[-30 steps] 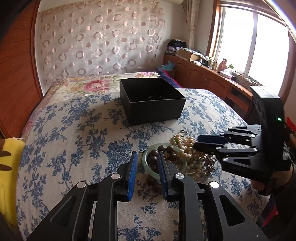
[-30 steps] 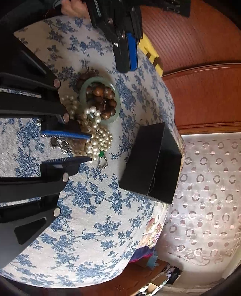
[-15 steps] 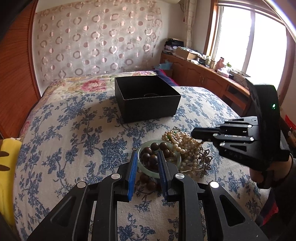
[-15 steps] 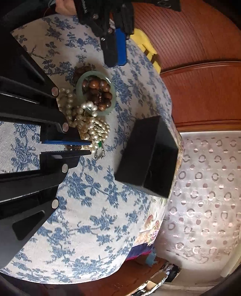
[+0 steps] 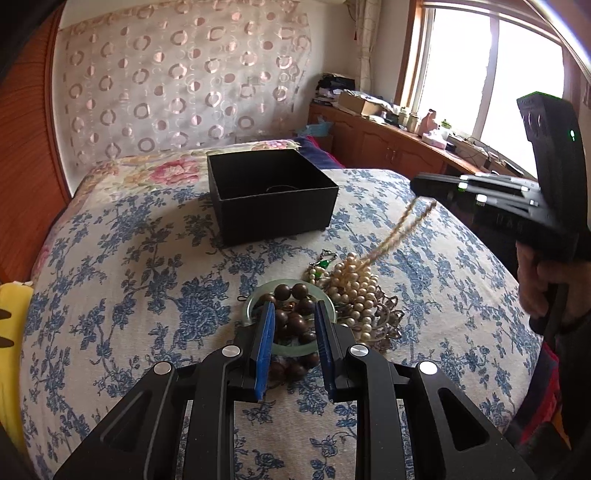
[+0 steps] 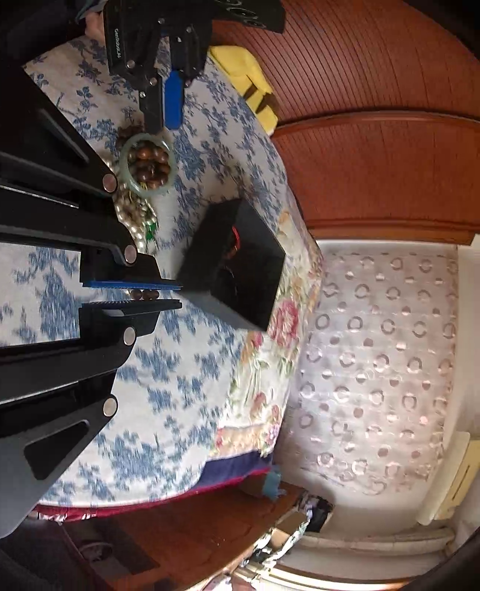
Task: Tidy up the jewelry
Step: 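Lift the pearl necklace with the right gripper while the left gripper grasps its hanging strand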
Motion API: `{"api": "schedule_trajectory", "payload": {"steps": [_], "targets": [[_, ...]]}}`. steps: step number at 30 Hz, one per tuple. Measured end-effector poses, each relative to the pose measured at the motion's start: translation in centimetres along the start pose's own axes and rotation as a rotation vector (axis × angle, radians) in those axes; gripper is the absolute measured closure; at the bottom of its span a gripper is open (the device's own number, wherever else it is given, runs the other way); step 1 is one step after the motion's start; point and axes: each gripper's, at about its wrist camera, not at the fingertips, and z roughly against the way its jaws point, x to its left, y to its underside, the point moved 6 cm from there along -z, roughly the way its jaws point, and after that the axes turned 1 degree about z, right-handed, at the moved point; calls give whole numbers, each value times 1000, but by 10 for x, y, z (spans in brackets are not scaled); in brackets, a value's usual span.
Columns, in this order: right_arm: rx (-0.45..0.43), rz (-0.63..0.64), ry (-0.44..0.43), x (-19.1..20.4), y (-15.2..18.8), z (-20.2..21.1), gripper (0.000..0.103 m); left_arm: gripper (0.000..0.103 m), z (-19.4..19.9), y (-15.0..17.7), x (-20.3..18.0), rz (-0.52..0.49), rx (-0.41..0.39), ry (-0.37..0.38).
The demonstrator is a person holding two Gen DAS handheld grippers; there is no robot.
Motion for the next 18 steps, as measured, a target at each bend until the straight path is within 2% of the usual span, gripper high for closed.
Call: {"api": "schedule_trajectory", "payload": {"steps": [18], "targets": [[-130, -56, 134, -69, -31, 65, 97, 82, -20, -9, -22, -42, 37, 40]]}}
